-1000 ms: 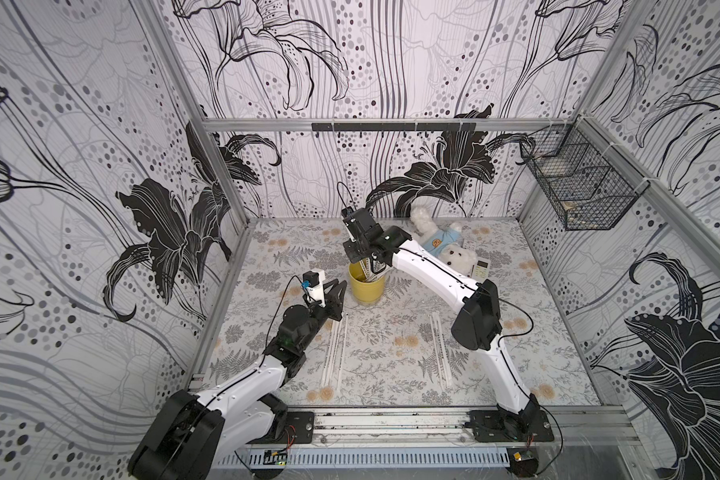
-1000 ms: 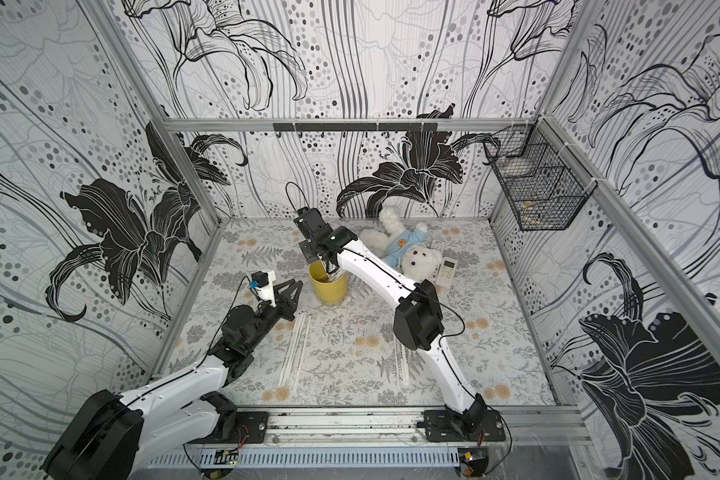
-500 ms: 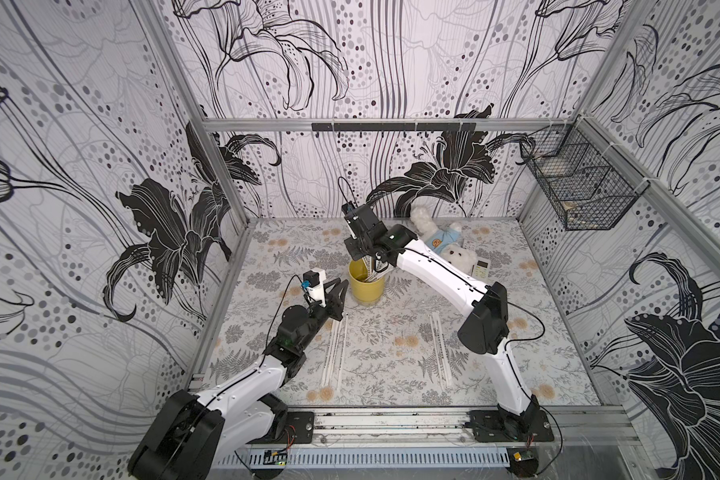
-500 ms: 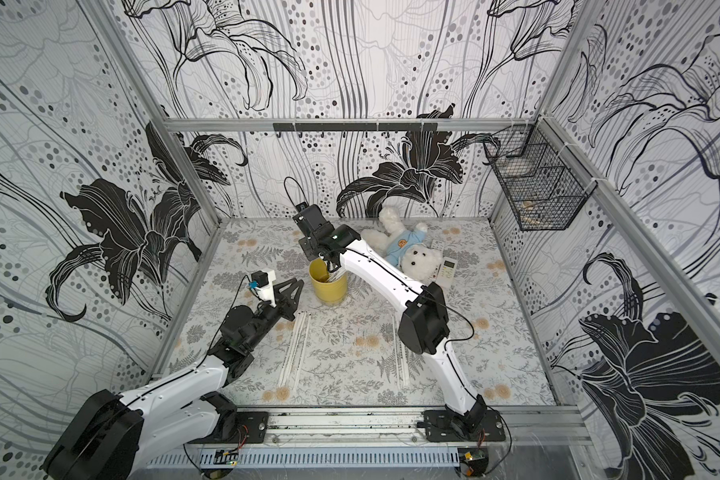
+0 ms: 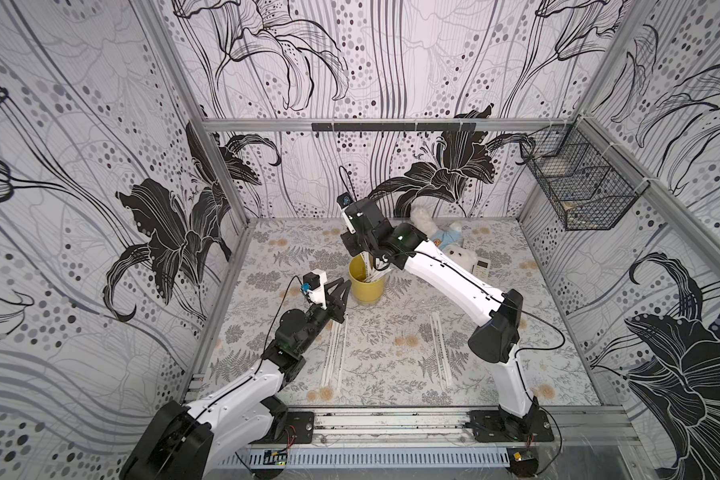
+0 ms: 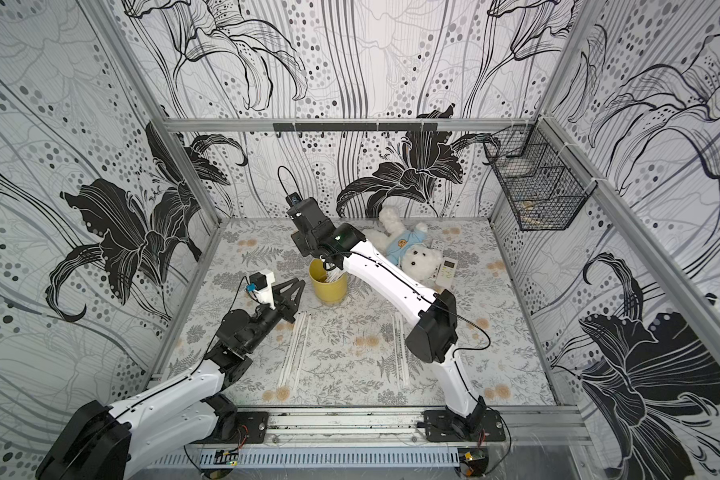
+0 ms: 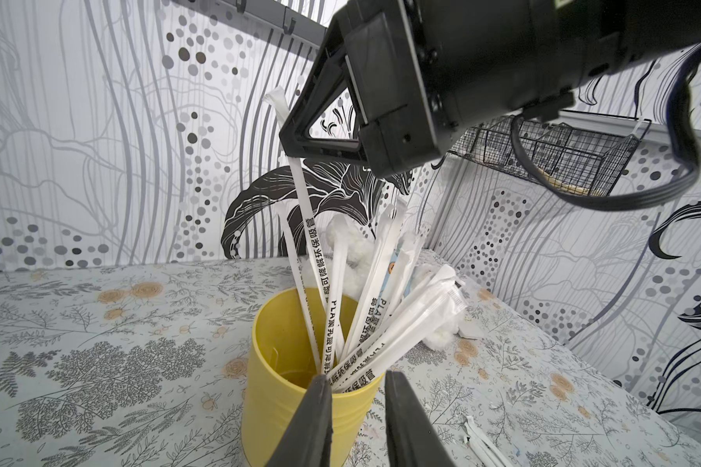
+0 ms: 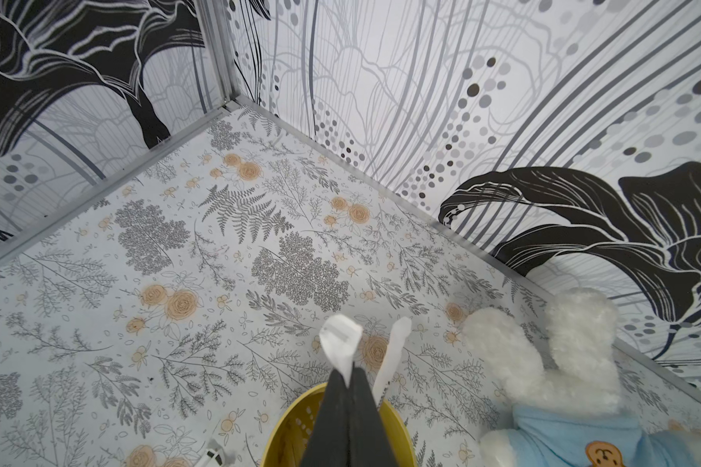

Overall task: Take the straws out of the storage container
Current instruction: Pick up the straw from the container, then place the straw at the center of the board.

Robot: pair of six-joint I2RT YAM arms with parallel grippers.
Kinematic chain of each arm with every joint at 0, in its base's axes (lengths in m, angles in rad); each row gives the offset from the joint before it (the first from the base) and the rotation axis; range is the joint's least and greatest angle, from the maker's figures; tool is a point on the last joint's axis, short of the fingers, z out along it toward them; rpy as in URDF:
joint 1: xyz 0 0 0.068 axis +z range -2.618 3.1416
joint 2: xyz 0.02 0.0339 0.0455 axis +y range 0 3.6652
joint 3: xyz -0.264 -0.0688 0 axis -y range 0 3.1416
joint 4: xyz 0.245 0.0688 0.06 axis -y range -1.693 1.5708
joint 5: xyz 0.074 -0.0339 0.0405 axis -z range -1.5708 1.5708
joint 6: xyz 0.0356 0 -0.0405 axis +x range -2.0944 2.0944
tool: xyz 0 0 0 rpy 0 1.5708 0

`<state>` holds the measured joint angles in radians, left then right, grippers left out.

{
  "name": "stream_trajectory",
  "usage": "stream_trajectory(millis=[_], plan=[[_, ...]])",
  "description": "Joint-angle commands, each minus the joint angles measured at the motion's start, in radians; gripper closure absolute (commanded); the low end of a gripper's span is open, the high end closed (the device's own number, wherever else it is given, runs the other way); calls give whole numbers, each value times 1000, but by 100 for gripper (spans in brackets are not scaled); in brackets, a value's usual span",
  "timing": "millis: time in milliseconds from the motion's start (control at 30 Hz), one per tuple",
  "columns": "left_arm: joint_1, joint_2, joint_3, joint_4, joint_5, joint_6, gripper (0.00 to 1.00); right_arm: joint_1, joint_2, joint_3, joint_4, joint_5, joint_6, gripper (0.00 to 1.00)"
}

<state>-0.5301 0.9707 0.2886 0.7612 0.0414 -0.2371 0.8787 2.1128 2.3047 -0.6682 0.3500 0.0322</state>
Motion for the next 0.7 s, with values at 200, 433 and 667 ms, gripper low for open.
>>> stream_trajectory(millis=[200, 433, 667], plan=[[-25, -60, 1, -11, -25, 27, 73, 25, -69, 10, 57, 105, -64, 99], [-48, -74, 12, -31, -35, 40, 74, 26, -70, 77, 72, 156, -114, 100], [-76, -80, 32, -45, -47, 51, 75, 28, -96, 124, 103, 137, -135, 100]])
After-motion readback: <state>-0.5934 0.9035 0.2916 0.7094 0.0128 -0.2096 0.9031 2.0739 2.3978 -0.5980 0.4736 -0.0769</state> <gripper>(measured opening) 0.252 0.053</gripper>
